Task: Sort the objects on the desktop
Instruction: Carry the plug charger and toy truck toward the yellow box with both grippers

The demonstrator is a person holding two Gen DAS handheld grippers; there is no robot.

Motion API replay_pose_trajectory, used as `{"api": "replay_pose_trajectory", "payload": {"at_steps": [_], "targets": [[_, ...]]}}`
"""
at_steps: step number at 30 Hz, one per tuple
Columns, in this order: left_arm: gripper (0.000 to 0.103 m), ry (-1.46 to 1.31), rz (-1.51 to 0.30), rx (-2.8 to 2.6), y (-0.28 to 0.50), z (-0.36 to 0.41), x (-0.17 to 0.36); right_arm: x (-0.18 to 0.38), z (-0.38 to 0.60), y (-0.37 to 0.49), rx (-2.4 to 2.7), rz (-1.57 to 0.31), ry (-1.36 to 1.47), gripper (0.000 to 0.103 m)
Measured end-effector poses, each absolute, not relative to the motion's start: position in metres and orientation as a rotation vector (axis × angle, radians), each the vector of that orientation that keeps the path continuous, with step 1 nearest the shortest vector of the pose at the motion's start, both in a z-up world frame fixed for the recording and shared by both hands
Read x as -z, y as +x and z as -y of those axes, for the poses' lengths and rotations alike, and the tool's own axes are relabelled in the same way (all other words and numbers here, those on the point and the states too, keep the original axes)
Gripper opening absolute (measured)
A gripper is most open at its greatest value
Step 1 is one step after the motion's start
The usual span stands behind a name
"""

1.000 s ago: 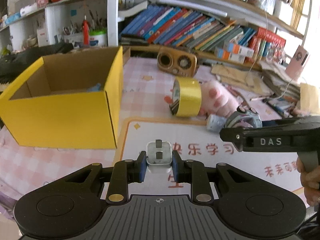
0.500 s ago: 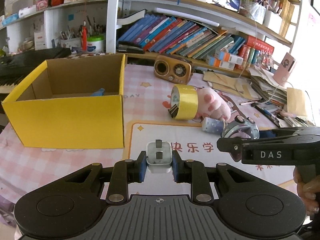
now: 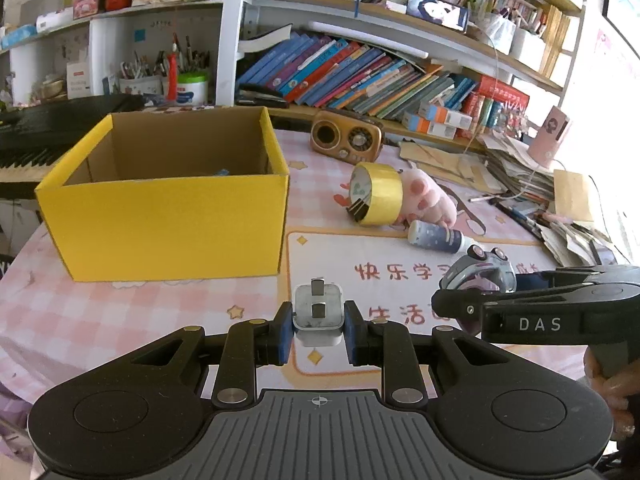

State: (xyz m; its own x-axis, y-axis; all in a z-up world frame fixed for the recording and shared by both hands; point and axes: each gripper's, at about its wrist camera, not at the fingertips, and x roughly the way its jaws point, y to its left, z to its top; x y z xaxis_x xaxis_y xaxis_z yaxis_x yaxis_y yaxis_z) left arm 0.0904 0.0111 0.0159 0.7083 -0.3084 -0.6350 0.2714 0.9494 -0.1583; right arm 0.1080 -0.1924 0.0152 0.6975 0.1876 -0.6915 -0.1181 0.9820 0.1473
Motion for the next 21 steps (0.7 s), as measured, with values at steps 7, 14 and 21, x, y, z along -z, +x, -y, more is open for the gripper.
{"api": "replay_pose_trajectory", "payload": {"at_steps": [7,14,21], "targets": [[0.024,-0.054,-0.72,0.345,0.074,-0.032,-0.015,-0.013,0.167,0.088,-0.156,-0.794,0.095,0.066],[0.024,-0.049,-0.728,0.36,0.058,-0.049,-0.013,-0.01,0.144,0.067,-0.146,-0.801,0.095,0.066],[0.024,-0.047,-0.731,0.362,0.043,-0.062,-0.011,-0.007,0.126,0.05,-0.145,-0.805,0.099,0.066]]}}
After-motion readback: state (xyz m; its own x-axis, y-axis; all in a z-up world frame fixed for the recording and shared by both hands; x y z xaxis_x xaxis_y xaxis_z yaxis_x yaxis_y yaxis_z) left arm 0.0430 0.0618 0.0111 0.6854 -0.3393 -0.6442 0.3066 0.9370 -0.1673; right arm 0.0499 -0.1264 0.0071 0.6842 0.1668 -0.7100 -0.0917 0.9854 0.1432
